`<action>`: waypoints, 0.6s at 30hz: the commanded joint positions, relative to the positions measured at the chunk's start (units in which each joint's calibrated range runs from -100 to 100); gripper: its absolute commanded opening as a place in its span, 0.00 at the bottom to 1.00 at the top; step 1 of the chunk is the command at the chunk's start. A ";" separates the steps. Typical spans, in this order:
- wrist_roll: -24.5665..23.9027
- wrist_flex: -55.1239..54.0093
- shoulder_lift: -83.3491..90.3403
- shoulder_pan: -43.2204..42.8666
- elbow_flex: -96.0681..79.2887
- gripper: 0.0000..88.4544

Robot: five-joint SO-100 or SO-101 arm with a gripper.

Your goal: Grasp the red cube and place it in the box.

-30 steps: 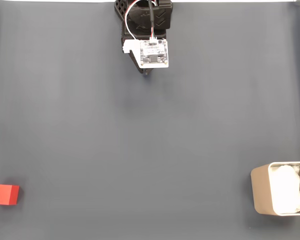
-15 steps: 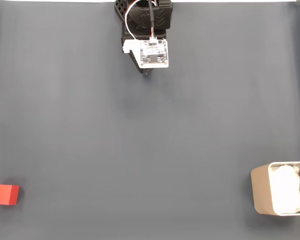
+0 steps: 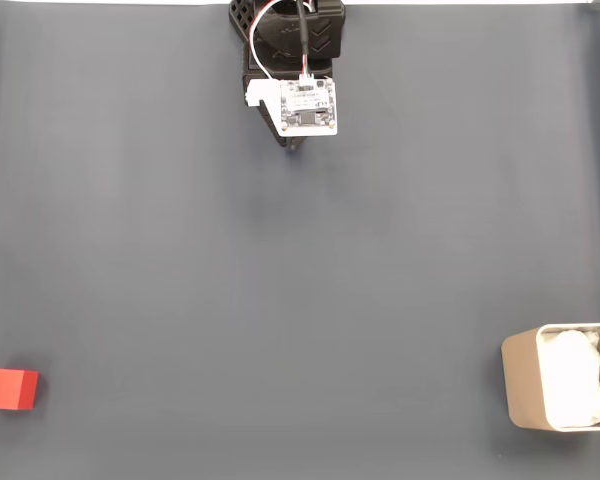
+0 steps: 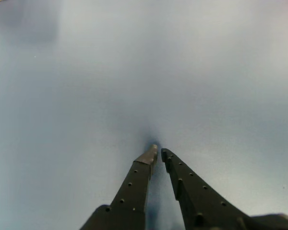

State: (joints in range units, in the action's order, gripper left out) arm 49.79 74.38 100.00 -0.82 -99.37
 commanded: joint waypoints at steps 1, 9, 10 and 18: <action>-0.24 -4.96 -0.09 1.17 0.10 0.00; -0.49 -22.33 -9.88 0.82 16.25 0.00; -0.59 -23.32 -12.22 0.74 19.99 0.00; -0.88 -20.94 -31.98 0.11 50.55 0.00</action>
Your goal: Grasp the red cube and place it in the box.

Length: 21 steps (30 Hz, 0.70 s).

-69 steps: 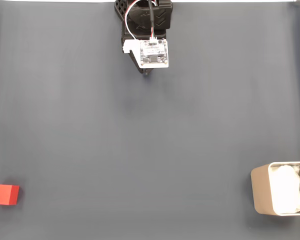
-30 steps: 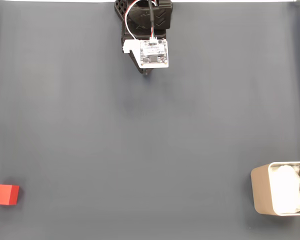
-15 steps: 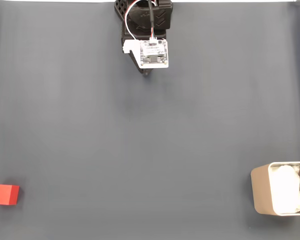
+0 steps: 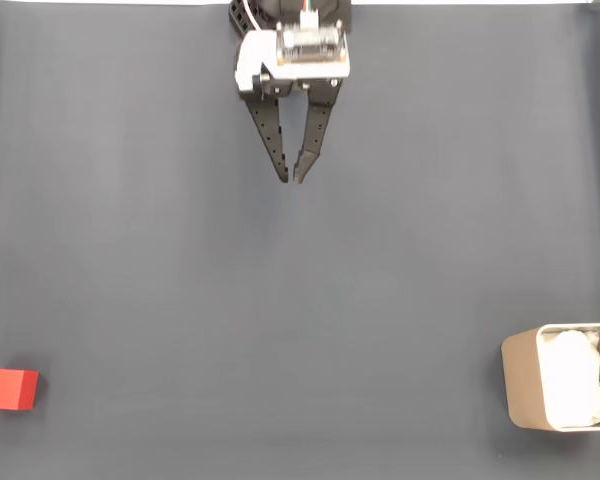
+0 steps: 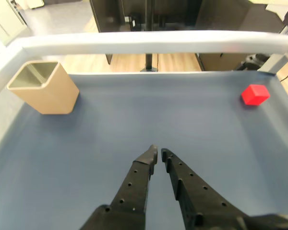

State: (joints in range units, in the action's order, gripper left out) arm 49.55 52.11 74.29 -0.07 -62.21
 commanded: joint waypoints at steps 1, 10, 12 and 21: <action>-0.49 2.97 -8.70 -0.64 17.32 0.00; 0.29 12.56 -24.12 0.57 37.21 0.00; 0.29 12.65 -25.77 1.00 38.76 0.00; -0.34 13.71 -33.74 4.34 47.06 0.00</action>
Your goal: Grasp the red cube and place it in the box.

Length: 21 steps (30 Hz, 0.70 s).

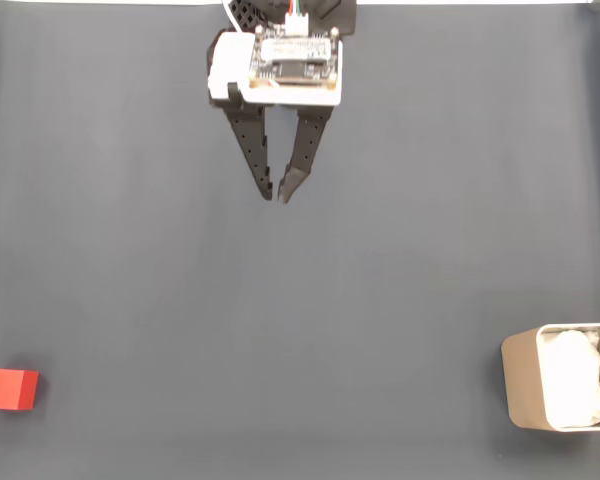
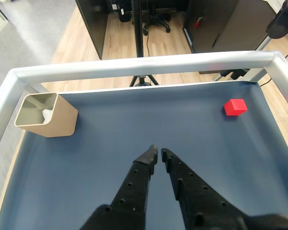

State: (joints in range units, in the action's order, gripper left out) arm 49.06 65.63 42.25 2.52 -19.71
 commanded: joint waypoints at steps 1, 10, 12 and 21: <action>0.20 0.19 -2.65 2.31 5.29 0.00; 0.54 -1.94 -11.49 9.69 12.41 0.00; 0.78 -3.17 -13.31 11.40 13.51 0.00; 1.37 -7.52 -23.27 17.65 20.71 0.00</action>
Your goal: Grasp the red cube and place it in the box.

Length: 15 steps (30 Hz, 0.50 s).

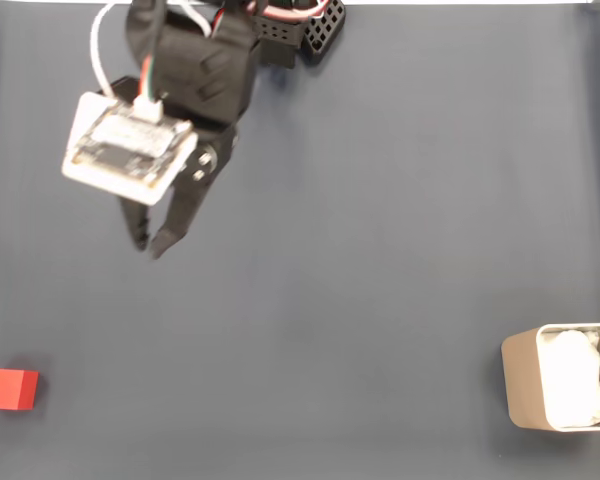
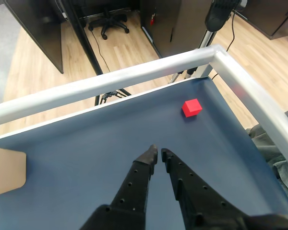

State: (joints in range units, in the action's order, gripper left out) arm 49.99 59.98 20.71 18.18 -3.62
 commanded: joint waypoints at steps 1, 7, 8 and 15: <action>0.44 -2.12 -2.95 2.56 5.62 0.00; 0.39 -4.57 -11.09 5.76 11.37 0.00; 0.34 -4.98 -12.48 6.19 12.38 0.00; 0.00 -9.16 -21.93 8.74 18.95 0.00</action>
State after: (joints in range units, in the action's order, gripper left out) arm 49.99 53.62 0.30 25.89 10.85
